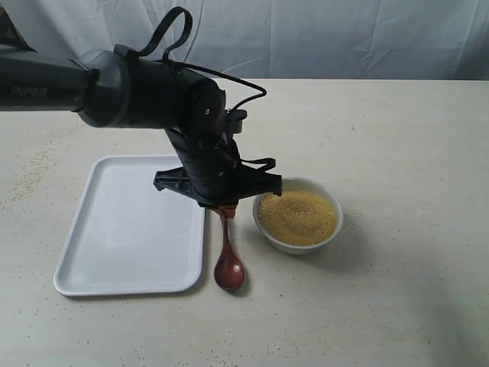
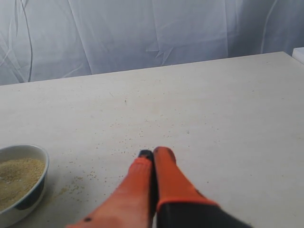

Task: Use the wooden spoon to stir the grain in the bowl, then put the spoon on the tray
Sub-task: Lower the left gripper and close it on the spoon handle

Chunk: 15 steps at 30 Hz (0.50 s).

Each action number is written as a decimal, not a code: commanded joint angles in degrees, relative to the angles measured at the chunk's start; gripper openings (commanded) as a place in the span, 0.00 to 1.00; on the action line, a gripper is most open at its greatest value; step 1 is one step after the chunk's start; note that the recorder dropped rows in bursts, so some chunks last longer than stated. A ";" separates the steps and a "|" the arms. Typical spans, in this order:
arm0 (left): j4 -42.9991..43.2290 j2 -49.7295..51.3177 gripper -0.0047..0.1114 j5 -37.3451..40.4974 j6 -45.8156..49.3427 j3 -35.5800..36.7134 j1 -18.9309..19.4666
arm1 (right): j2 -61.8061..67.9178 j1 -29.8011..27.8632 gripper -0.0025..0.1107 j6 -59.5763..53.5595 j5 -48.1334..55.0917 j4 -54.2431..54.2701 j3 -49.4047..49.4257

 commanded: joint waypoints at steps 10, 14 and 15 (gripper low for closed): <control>6.47 -0.96 0.11 0.83 -4.51 0.12 0.03 | -0.34 -0.35 0.02 -0.45 -0.48 -0.22 0.07; 5.20 -0.96 0.23 -1.48 -4.51 0.12 -0.20 | -0.34 -0.35 0.02 -0.45 -0.48 -0.22 0.07; 4.80 -0.96 0.26 -2.22 -4.51 0.12 -0.20 | -0.34 -0.35 0.02 -0.45 -0.48 -0.22 0.07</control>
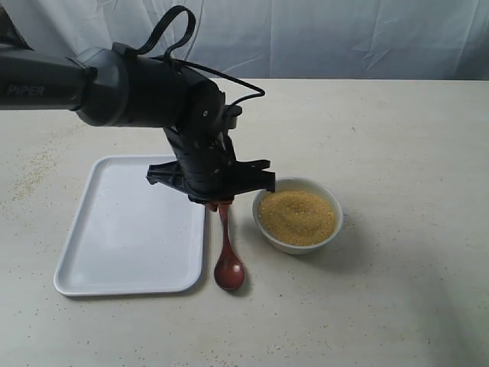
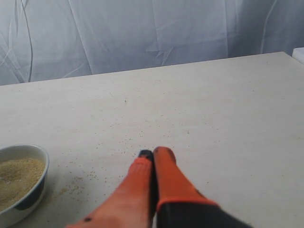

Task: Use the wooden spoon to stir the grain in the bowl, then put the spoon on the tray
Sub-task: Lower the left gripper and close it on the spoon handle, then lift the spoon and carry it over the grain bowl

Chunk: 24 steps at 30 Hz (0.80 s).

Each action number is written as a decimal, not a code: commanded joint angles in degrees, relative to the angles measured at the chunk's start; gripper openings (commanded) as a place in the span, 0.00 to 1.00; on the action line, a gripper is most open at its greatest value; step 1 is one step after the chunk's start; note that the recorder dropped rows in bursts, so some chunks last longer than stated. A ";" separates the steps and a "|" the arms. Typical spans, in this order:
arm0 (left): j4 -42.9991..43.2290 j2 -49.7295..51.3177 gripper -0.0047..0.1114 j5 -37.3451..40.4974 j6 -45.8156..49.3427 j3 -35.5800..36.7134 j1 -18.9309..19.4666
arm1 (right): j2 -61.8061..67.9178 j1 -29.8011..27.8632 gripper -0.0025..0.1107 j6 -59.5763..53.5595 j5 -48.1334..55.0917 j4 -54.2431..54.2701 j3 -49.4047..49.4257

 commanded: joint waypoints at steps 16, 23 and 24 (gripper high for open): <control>-2.51 4.86 0.35 -3.66 -0.22 0.12 -0.20 | -0.34 -0.35 0.02 -0.45 -0.48 -0.22 0.07; -1.81 5.30 0.34 -3.62 -0.22 0.12 -0.20 | -0.34 -0.35 0.02 -0.45 -0.48 -0.22 0.07; -1.45 5.30 0.33 -3.90 -0.22 0.12 -0.20 | -0.34 -0.35 0.02 -0.45 -0.48 -0.22 0.07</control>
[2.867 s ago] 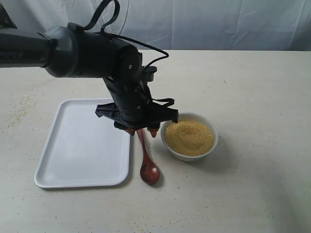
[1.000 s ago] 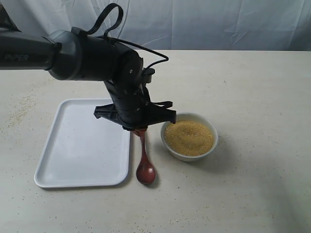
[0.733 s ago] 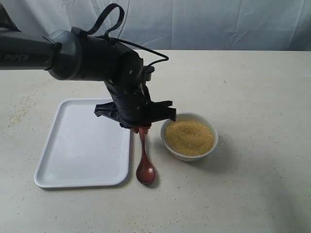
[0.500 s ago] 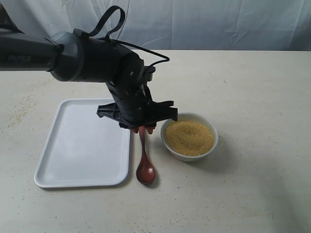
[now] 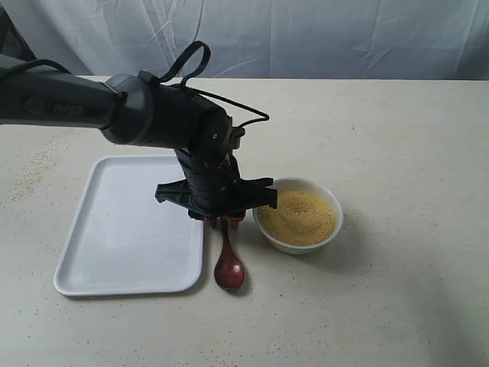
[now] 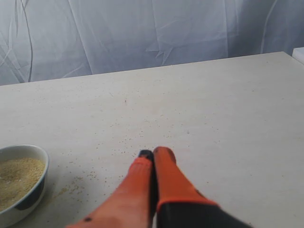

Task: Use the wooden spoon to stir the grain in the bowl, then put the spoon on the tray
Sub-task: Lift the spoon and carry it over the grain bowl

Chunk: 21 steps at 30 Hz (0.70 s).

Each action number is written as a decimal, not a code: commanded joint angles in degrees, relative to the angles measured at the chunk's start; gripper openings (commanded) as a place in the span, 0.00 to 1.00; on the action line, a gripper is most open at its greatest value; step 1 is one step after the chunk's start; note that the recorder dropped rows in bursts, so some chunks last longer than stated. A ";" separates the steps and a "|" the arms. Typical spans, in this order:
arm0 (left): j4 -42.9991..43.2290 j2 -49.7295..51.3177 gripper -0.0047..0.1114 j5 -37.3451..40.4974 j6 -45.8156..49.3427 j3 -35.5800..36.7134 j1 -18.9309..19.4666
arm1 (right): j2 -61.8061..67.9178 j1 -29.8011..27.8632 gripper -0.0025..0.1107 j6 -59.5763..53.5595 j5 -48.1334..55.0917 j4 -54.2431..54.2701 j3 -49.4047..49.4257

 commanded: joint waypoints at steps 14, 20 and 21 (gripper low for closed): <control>2.63 -3.93 0.04 -0.17 -0.36 0.06 -0.10 | -0.34 -0.35 0.02 -0.45 -0.48 -0.22 0.07; 2.63 -12.10 0.04 -5.99 -2.74 -0.05 -0.10 | -0.34 -0.35 0.02 -0.45 -0.48 -0.22 0.07; 2.53 -13.29 0.04 -8.35 -4.07 -0.05 -0.10 | -0.34 -0.35 0.02 -0.45 -0.48 -0.22 0.07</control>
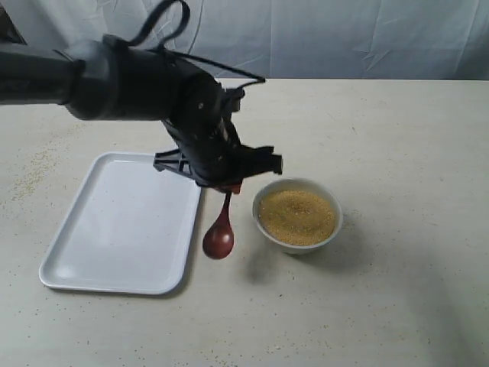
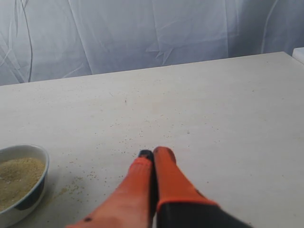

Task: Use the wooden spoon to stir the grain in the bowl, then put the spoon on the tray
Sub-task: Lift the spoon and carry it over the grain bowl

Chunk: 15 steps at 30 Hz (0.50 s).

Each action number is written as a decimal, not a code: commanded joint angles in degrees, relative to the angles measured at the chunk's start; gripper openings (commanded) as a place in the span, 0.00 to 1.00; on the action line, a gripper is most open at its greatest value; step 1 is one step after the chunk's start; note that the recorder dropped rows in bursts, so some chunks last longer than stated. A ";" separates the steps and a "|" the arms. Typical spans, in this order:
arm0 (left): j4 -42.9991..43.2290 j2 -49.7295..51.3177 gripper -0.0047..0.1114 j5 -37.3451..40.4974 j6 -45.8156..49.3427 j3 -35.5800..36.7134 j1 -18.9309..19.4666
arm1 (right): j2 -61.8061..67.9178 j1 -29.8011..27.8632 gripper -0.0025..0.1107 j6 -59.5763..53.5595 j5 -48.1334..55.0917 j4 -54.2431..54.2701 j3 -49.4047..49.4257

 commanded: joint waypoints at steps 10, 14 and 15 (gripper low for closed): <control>-1.33 -2.48 0.04 -20.73 -16.44 -0.13 -0.20 | -0.34 -0.35 0.02 -0.45 -0.48 -0.22 0.07; -1.14 0.74 0.04 -21.96 -24.18 -0.13 -2.31 | -0.34 -0.35 0.02 -0.45 -0.48 -0.22 0.07; -1.14 1.18 0.04 -22.86 -25.97 -0.13 -3.44 | -0.34 -0.35 0.02 -0.45 -0.48 -0.22 0.07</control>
